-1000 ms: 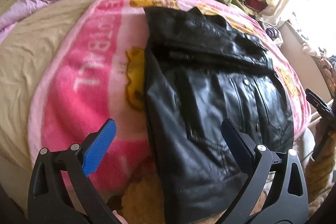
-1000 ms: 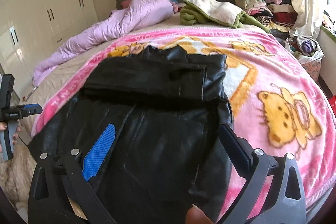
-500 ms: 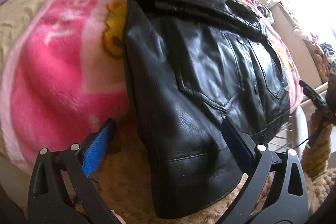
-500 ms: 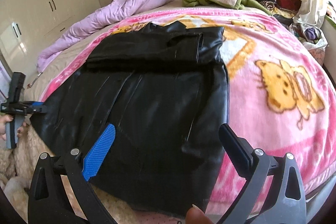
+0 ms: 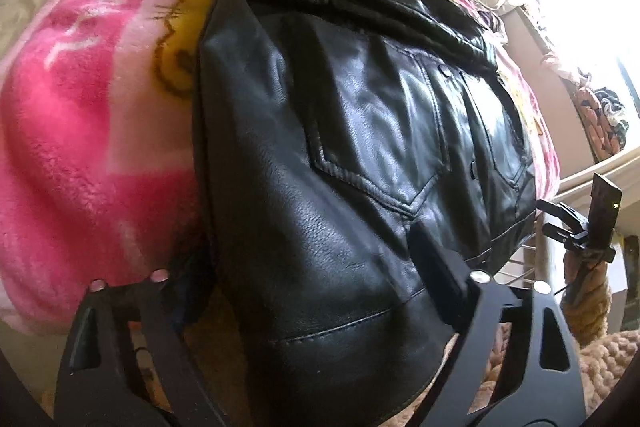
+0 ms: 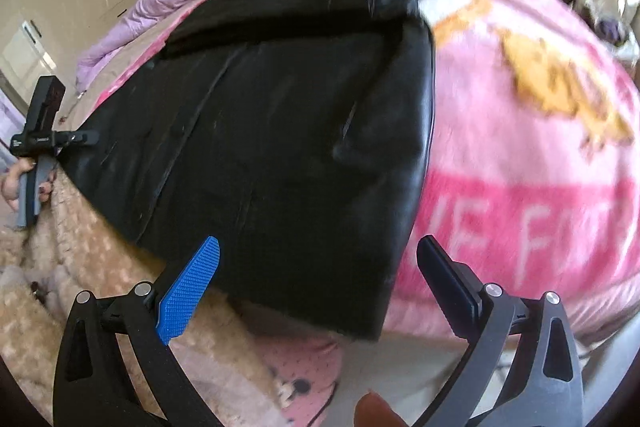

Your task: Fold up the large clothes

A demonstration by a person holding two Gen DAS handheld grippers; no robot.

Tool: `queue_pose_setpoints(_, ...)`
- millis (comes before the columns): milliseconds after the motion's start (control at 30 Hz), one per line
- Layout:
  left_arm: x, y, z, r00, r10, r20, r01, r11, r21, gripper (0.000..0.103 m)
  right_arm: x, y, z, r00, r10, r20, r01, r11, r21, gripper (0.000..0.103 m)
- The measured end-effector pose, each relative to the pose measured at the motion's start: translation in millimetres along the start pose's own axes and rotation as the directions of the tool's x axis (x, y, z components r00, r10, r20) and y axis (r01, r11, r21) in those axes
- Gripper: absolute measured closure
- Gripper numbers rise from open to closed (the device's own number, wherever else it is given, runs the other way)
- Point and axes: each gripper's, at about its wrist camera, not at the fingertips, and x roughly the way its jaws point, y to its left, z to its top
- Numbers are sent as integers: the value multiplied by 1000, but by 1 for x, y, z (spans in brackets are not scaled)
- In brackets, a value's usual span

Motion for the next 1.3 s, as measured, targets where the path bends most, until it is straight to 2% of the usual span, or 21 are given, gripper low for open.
queue_pose_setpoints(33,-1,0,-1,1000,4,2,-4,1000,4,32,2,-2,-2,1000,14,-13,-13,1000,11,5)
queue_pose_setpoints(100,-2,-1,-3,1000,5,7,-6,1000,15,45,8,-8,-8,998,30,-47,-29,999,33,5)
queue_pose_setpoints(167,-3,-2,-5,1000,3,15,-3,1000,25,50,13,-13,-13,997,24,-67,-21,999,37,5)
queue_pose_setpoints(233,-4,-5,-8,999,9,36,-10,999,45,58,20,-16,-17,996,34,-80,-31,999,36,26)
queue_pose_setpoints(267,-4,-7,-8,999,12,45,-14,999,48,62,29,-17,-19,995,37,-88,-34,999,33,41)
queue_pose_setpoints(333,-8,-8,-9,997,10,70,-13,999,45,71,35,-15,-21,997,5,-79,-4,1000,14,44)
queue_pose_setpoints(367,-8,-9,-8,997,5,77,-8,999,38,77,34,-12,-21,997,-12,-72,11,1000,-6,52)
queue_pose_setpoints(400,-11,-7,-7,996,-4,86,2,1000,29,85,31,-10,-21,998,-22,-65,21,1000,-22,66)
queue_pose_setpoints(433,-14,-5,-6,995,-14,99,11,1000,21,90,27,-8,-20,998,-24,-53,22,999,-34,72)
queue_pose_setpoints(467,-16,-5,-4,994,-24,104,22,1000,23,92,19,-6,-19,999,-16,-30,15,999,-51,78)
queue_pose_setpoints(567,-23,-9,2,990,-52,128,48,998,33,94,-2,7,-14,999,-7,32,11,992,-125,86)
queue_pose_setpoints(667,-30,-14,6,985,-76,157,71,997,35,94,-24,10,-5,992,58,111,-45,993,-111,89)
queue_pose_setpoints(733,-35,-16,11,979,-96,177,94,995,20,94,-41,4,2,973,134,189,-122,990,-73,89)
queue_pose_setpoints(800,-41,-15,17,972,-119,205,120,993,5,94,-54,2,9,954,165,251,-154,986,-62,90)
queue_pose_setpoints(900,-61,-15,30,947,-161,278,173,985,-17,95,-67,6,22,936,134,326,-115,990,-78,90)
queue_pose_setpoints(967,-71,-17,40,933,-167,320,185,982,-25,95,-74,5,29,919,142,368,-122,990,-76,90)
queue_pose_setpoints(1267,-86,-16,79,899,-168,405,212,975,-65,94,-91,-19,66,839,184,513,-220,975,11,90)
queue_pose_setpoints(1300,-86,-17,85,896,-162,413,208,976,-67,94,-90,-19,79,833,188,521,-230,973,16,90)
